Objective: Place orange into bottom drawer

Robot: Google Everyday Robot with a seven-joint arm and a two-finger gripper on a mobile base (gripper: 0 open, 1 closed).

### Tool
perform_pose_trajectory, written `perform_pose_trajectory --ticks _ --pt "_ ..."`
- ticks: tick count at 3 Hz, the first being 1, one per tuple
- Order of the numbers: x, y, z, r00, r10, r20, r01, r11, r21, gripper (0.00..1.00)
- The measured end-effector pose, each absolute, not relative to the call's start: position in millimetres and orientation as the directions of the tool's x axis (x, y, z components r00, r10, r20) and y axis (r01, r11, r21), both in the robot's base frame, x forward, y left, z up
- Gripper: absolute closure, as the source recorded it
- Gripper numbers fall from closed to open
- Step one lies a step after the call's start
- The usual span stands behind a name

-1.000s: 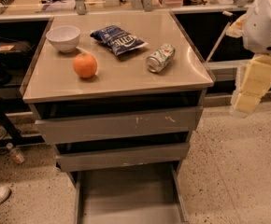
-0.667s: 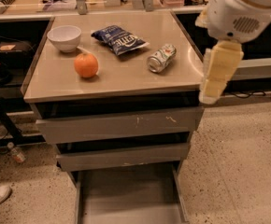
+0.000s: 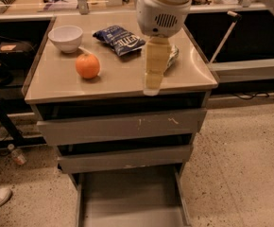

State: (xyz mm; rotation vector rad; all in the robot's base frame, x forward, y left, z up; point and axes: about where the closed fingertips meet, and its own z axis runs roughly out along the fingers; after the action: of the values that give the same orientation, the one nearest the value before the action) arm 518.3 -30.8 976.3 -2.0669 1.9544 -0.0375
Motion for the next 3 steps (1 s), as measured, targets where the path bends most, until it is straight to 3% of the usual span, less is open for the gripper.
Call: perform_pose_trajectory --ticks 1,3 --pt "528 29 956 0.158 -0.969 -0.191 -0.971 -0.117 -0.208 0.0" --pt "563 48 956 0.149 -0.959 -0.242 -0.968 -0.092 -0.232 0.0"
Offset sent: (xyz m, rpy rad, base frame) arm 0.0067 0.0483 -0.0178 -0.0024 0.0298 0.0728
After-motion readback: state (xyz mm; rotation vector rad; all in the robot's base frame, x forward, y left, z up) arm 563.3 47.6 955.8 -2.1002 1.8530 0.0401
